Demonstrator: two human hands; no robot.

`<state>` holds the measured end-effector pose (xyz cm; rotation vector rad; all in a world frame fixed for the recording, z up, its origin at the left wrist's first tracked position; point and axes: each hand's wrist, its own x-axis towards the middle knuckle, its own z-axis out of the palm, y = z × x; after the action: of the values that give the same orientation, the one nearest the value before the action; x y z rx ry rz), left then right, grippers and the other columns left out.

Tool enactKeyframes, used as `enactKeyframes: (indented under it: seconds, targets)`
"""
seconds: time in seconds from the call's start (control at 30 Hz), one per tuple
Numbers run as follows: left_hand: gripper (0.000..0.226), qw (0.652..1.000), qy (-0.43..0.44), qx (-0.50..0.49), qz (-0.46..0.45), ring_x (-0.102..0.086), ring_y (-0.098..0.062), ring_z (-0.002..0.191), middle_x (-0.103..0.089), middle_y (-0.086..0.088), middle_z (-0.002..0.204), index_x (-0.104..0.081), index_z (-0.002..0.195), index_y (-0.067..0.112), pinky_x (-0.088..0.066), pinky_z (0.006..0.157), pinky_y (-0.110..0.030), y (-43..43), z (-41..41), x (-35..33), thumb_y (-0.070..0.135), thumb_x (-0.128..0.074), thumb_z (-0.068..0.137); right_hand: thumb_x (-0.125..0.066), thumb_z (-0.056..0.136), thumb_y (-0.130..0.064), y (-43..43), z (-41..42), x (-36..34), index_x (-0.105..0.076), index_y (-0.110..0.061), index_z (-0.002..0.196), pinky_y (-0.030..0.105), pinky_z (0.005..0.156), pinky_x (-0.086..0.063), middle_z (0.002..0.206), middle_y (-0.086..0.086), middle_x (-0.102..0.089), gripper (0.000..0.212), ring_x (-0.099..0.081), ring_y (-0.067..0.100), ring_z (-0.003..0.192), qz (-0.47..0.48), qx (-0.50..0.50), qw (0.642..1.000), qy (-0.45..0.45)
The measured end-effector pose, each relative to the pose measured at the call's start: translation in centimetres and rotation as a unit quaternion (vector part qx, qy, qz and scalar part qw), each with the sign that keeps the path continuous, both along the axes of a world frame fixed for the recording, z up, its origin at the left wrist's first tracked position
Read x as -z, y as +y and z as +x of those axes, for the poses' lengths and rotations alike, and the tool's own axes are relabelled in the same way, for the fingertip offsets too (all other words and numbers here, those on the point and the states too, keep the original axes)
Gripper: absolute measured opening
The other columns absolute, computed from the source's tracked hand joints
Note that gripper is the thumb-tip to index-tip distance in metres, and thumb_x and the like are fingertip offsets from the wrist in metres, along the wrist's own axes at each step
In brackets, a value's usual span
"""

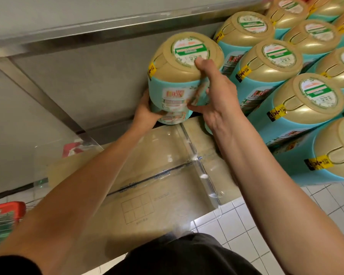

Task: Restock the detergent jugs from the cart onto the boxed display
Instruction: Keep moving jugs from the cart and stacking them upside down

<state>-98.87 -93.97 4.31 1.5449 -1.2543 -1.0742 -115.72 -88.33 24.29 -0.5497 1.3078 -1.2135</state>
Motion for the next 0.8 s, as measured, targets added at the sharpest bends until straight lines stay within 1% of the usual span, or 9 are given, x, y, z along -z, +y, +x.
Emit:
enactKeyframes:
  seconds: [0.07, 0.13, 0.17, 0.3, 0.37, 0.47, 0.57, 0.67, 0.8]
  targets:
    - [0.088, 1.0, -0.001, 0.01, -0.008, -0.057, -0.018, 0.135, -0.06, -0.006, 0.146, -0.044, 0.153, 0.011, -0.05, 0.11, -0.033, 0.4, 0.1, -0.3, 0.002, -0.089, 0.078, -0.082, 0.089, -0.025, -1.4, 0.5, -0.2, -0.066, -0.011, 0.111, 0.036, 0.054, -0.063, 0.077, -0.004, -0.079, 0.031, -0.076, 0.01, 0.059, 0.002, 0.006, 1.0, -0.006]
    - [0.089, 1.0, -0.017, 0.019, -0.017, -0.055, -0.022, 0.138, -0.057, -0.006, 0.15, -0.043, 0.155, 0.017, -0.048, 0.114, -0.045, 0.3, 0.3, -0.4, 0.012, -0.09, 0.08, -0.081, 0.091, -0.022, -2.6, 0.8, 0.0, -0.06, -0.015, 0.094, 0.03, 0.045, -0.058, 0.056, -0.008, -0.072, 0.023, -0.07, 0.008, 0.047, -0.003, 0.012, 1.0, -0.009]
    - [0.088, 0.999, -0.02, 0.024, -0.019, -0.055, -0.022, 0.137, -0.057, -0.005, 0.15, -0.043, 0.155, 0.019, -0.048, 0.114, -0.048, 0.2, 0.3, -0.4, 0.016, -0.09, 0.081, -0.081, 0.091, -0.023, -3.1, 0.9, -0.1, -0.057, -0.018, 0.09, 0.031, 0.045, -0.058, 0.054, -0.008, -0.071, 0.025, -0.07, 0.009, 0.045, -0.001, 0.012, 1.0, -0.004]
    - [0.093, 0.999, -0.019, 0.035, -0.018, -0.053, -0.021, 0.141, -0.052, -0.001, 0.153, -0.039, 0.159, 0.027, -0.049, 0.113, -0.052, 0.1, 0.5, 0.0, 0.027, -0.09, 0.081, -0.084, 0.089, -0.033, -4.7, 1.0, -0.4, -0.048, -0.025, 0.088, 0.042, 0.068, -0.061, 0.085, -0.002, -0.067, 0.037, -0.069, 0.016, 0.071, 0.008, 0.015, 1.0, 0.014]
    - [0.093, 0.999, -0.022, 0.031, -0.018, -0.053, -0.019, 0.141, -0.052, 0.001, 0.154, -0.038, 0.16, 0.029, -0.05, 0.112, -0.052, 0.2, 0.4, 0.1, 0.029, -0.089, 0.081, -0.083, 0.089, -0.038, -4.9, 0.7, 0.1, -0.049, -0.026, 0.089, 0.035, 0.058, -0.058, 0.082, -0.008, -0.068, 0.037, -0.069, 0.009, 0.064, -0.001, 0.005, 1.0, 0.025]
    - [0.094, 1.0, -0.018, 0.01, -0.024, -0.055, -0.018, 0.139, -0.052, 0.002, 0.153, -0.038, 0.159, 0.03, -0.052, 0.11, -0.051, 0.6, 0.1, 0.3, 0.029, -0.09, 0.08, -0.08, 0.092, -0.043, -4.9, 0.2, 0.9, -0.056, -0.025, 0.093, 0.026, 0.045, -0.055, 0.06, -0.018, -0.071, 0.031, -0.069, -0.001, 0.05, -0.033, -0.017, 0.999, 0.023]
    - [0.091, 0.999, -0.015, -0.002, -0.028, -0.059, -0.018, 0.134, -0.058, 0.002, 0.149, -0.042, 0.157, 0.029, -0.055, 0.108, -0.05, 0.8, -0.3, 0.3, 0.029, -0.091, 0.08, -0.079, 0.091, -0.05, -4.8, 0.2, 1.4, -0.061, -0.022, 0.099, 0.031, 0.059, -0.06, 0.077, -0.014, -0.075, 0.035, -0.072, -0.001, 0.061, -0.041, -0.024, 0.998, 0.032]
    - [0.089, 1.0, -0.011, -0.006, -0.029, -0.06, -0.016, 0.134, -0.059, 0.003, 0.148, -0.041, 0.158, 0.028, -0.055, 0.107, -0.049, 1.0, -0.7, 0.3, 0.025, -0.089, 0.083, -0.078, 0.089, -0.057, -4.6, 0.3, 2.1, -0.064, -0.022, 0.105, 0.027, 0.06, -0.057, 0.083, -0.018, -0.073, 0.041, -0.07, -0.006, 0.062, -0.048, -0.031, 0.997, 0.05]
    - [0.091, 0.999, -0.015, -0.015, -0.031, -0.056, -0.015, 0.138, -0.055, 0.004, 0.153, -0.036, 0.161, 0.029, -0.052, 0.111, -0.049, 1.4, -1.0, 0.3, 0.025, -0.087, 0.086, -0.075, 0.089, -0.063, -4.1, 0.6, 2.5, -0.063, -0.018, 0.13, 0.029, 0.073, -0.06, 0.101, -0.016, -0.075, 0.062, -0.072, -0.003, 0.083, -0.059, -0.051, 0.995, 0.066]
